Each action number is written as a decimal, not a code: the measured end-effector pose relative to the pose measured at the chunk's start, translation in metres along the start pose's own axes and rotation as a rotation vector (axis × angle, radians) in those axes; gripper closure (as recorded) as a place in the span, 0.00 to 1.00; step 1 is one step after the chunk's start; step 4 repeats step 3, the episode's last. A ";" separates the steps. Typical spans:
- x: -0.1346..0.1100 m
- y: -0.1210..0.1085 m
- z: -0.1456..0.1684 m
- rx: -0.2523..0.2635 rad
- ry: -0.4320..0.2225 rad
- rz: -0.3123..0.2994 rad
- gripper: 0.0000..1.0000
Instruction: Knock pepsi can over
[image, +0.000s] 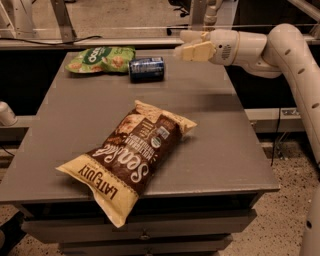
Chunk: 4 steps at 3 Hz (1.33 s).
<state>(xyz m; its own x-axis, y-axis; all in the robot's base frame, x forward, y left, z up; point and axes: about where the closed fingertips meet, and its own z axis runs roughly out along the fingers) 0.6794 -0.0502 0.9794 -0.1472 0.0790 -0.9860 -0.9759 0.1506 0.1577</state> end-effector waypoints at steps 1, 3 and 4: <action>-0.007 -0.010 -0.029 0.073 0.092 -0.114 0.00; -0.022 -0.017 -0.063 0.146 0.210 -0.282 0.00; -0.022 -0.017 -0.063 0.146 0.210 -0.282 0.00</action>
Offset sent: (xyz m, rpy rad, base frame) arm 0.0165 -0.1161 0.0354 -0.4409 -0.3919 -0.1983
